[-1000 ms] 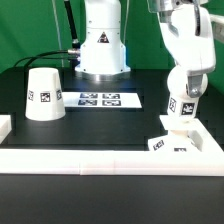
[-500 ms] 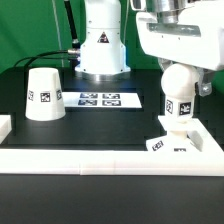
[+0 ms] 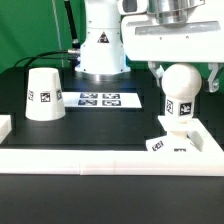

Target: Assemble lamp

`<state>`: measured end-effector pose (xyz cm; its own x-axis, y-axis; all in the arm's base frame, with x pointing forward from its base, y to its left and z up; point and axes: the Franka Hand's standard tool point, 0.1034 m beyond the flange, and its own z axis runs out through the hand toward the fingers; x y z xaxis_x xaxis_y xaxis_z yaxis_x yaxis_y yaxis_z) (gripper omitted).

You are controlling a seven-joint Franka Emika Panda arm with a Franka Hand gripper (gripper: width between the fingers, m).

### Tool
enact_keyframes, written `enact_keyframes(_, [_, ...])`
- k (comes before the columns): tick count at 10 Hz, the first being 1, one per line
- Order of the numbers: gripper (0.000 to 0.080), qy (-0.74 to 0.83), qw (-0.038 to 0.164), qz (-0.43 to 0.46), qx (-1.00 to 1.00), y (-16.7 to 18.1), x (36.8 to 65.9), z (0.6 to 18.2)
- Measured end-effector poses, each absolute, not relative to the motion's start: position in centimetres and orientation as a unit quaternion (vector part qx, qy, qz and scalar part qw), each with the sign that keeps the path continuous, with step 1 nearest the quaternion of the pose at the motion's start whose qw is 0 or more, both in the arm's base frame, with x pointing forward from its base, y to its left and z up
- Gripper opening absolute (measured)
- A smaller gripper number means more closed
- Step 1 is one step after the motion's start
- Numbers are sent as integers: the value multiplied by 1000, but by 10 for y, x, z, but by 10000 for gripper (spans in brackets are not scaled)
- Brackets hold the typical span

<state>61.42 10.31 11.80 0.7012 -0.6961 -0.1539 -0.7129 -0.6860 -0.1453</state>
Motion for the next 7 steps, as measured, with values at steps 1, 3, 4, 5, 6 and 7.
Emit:
enact_keyframes(1, [699,327,87,37,-940,101,613,117])
enact_keyframes(3, [699,227,76,26,-971,96,613,117])
enact_keyframes(4, [699,170,73,20,-982,95,613,117])
enact_keyframes(5, [699,117,72,16,-990,95,613,117])
enact_keyframes(6, [699,59,66,10,-996,94,614,117])
enact_keyframes(7, [699,12,60,3,-998,95,615,117])
